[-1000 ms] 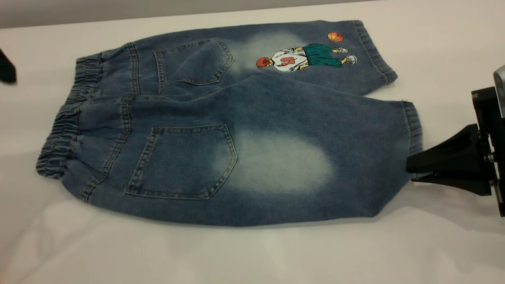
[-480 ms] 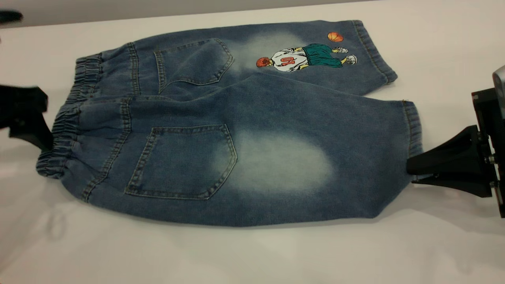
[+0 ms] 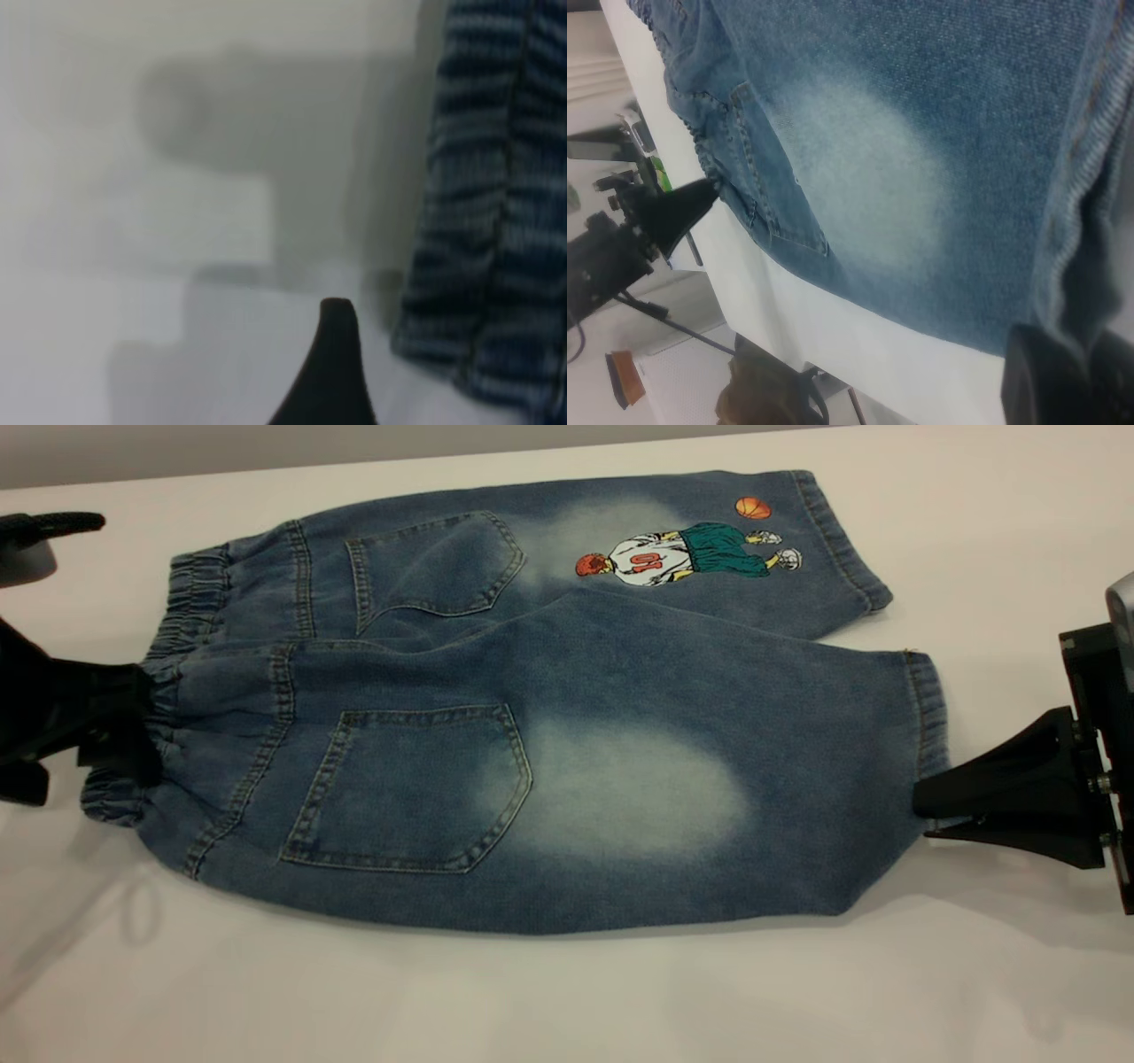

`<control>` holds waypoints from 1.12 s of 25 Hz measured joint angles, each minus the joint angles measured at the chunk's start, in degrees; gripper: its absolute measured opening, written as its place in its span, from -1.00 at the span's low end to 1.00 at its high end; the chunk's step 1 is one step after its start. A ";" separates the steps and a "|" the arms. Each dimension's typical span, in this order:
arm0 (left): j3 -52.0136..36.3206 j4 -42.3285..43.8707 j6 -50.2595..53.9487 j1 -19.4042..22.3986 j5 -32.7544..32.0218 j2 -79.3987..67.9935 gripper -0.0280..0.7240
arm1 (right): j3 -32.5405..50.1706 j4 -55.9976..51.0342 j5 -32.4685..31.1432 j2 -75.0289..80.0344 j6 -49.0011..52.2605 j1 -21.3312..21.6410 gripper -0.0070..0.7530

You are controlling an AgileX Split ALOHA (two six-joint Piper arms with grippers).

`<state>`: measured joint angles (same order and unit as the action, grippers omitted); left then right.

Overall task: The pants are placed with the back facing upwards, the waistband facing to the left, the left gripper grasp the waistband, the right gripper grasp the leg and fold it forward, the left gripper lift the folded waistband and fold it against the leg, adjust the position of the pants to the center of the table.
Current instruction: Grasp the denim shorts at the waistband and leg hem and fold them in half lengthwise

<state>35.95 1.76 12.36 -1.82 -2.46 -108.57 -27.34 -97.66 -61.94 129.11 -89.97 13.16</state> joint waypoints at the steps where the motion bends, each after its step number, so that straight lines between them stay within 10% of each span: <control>1: 0.47 0.00 0.00 0.00 0.05 -0.57 0.64 | 0.00 0.04 -0.05 0.00 0.00 0.00 -0.94; 21: 1.95 -1.76 0.53 -0.05 0.98 -5.41 0.61 | 0.00 0.05 -0.10 0.00 0.00 0.00 -0.94; 28: 1.95 -1.76 4.13 -0.05 1.84 -5.54 -0.05 | 0.00 -0.13 -0.10 0.00 0.00 0.00 -0.94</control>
<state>37.90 0.00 16.48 -1.87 -0.61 -114.11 -27.34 -97.79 -62.04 129.11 -89.97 13.16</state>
